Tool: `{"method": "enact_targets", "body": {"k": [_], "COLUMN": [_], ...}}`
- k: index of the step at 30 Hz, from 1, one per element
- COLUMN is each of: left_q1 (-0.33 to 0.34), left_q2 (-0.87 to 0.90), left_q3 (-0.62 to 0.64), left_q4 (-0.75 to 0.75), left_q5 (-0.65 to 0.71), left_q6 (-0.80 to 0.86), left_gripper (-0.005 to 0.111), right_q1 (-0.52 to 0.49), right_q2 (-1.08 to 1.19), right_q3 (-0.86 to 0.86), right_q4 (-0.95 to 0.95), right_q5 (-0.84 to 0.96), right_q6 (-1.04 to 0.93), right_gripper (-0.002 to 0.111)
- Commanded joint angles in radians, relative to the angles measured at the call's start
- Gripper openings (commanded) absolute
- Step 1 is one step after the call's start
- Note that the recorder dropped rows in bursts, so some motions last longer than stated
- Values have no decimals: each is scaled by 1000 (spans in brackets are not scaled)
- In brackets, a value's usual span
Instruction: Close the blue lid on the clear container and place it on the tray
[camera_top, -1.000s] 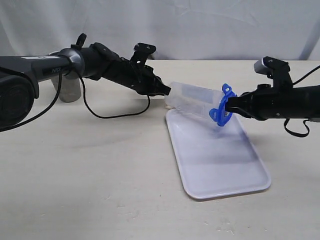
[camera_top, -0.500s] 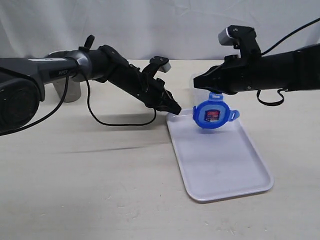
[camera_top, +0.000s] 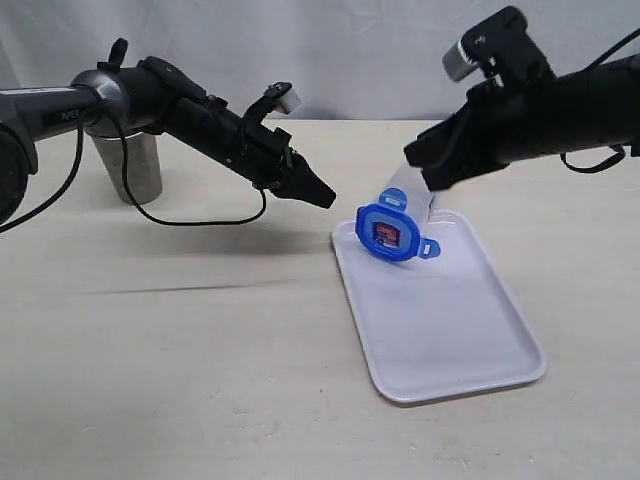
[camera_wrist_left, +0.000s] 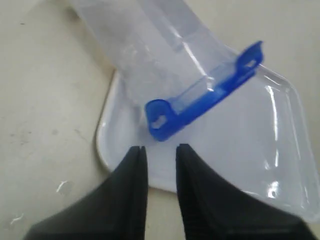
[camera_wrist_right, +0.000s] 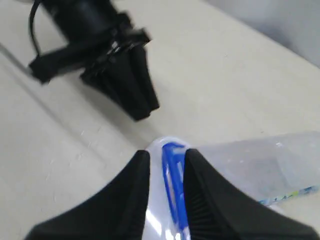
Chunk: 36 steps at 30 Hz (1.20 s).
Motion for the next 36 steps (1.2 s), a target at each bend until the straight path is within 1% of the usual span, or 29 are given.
{"method": "enact_targets", "body": {"k": [1,3,5,6,9,10,13,15,17,19,20,22,23,28,31,33,36], "left_q1": [2,2,4,4,4,4,9,11,15,19,19,21,21,21,2,-14,-27], "left_q2": [-14,-12,-12,-12,-12,-12,-12,-12,-12,-12,-12,-12,-12,-12,-12,-12,-12], "left_q3": [-7,-7,-7,-7,-7,-7,-7,-7,-7,-7,-7,-7,-7,-7,-7,-7,-7], "left_q4": [4,4,-3,-11,-11,-6,12,12,12,12,12,12,12,18,6,10,17], "left_q5": [51,51,51,51,51,51,51,51,51,51,51,51,51,51,51,51,51], "left_q6": [55,50,50,50,39,31,24,24,24,24,24,24,24,24,24,28,28], "left_gripper": [22,22,22,22,22,22,22,22,22,22,22,21,21,20,7,0,0], "right_q1": [1,3,26,43,96,106,112,115,115,115,117,127,130,145,152,164,164], "right_q2": [-4,0,15,28,79,95,142,167,181,183,183,176,171,135,127,131,154], "right_q3": [13,28,35,35,22,8,-59,-89,-102,-104,-104,-104,-102,-101,-101,-100,-100], "right_q4": [-135,-131,-127,-127,-131,-141,-146,-229,-373,-533,-586,-614,-611,-606,-606,-602,-597], "right_q5": [45,-9,-59,-122,-346,-357,-244,-239,-239,-235,-224,-192,-188,-134,-60,-48,-109], "right_q6": [10,42,66,100,213,221,238,322,458,586,606,598,588,572,549,527,544], "right_gripper": [31,38,44,46,46,46,46,42,35,24,20,6,4,4,4,4,4]}}
